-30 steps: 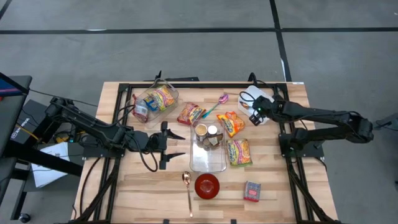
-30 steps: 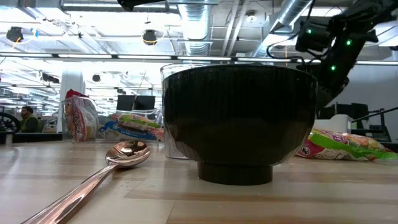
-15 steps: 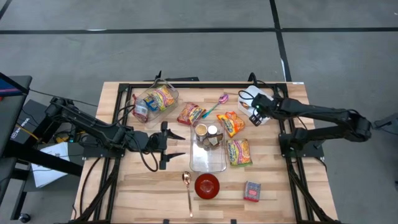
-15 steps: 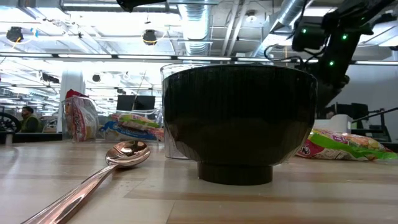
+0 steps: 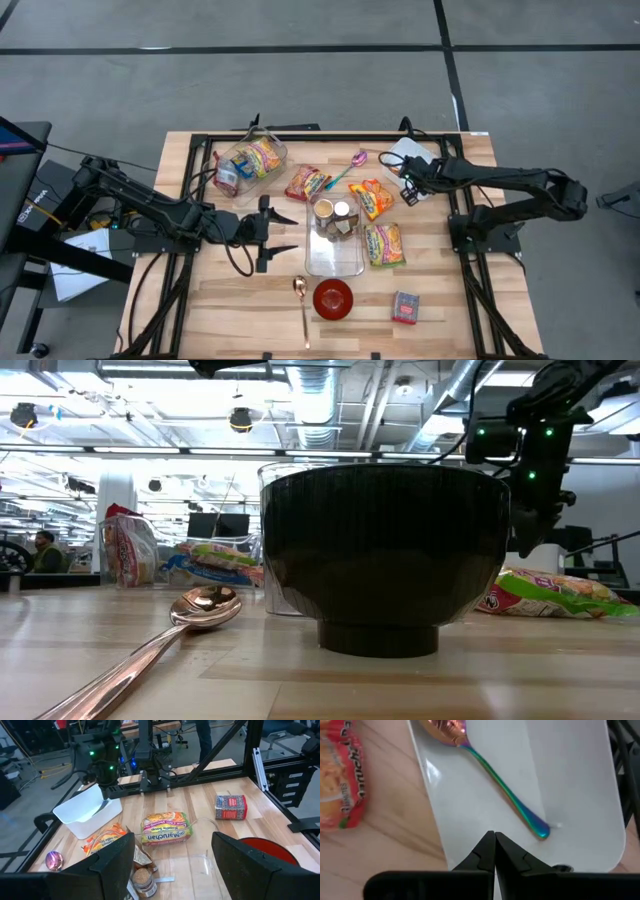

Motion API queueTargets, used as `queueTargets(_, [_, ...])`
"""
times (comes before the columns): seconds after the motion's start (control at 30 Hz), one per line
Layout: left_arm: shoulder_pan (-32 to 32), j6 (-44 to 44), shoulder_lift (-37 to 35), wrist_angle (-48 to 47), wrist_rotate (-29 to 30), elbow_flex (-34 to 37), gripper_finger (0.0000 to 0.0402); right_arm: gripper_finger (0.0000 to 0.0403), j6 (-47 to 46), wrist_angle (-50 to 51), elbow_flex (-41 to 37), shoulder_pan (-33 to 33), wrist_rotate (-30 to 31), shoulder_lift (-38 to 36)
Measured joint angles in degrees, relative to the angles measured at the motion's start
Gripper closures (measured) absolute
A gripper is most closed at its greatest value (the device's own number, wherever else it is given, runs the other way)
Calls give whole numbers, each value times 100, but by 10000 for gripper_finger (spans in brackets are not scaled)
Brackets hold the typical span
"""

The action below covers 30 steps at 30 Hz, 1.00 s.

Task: Pick & Place Food Item
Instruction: Put the red spice can into the bottom transparent bin

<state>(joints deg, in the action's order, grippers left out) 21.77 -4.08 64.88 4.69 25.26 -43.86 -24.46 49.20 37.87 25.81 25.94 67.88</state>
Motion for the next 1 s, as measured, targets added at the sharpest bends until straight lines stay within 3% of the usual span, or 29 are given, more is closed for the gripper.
queueTargets(0.27, [-15,-109,0,-2,0,0,144,403,-545,833,168,-299,-105,-14])
queueTargets(1.0, [-16,-125,0,0,0,2,144,403,-255,665,173,-410,-455,-94])
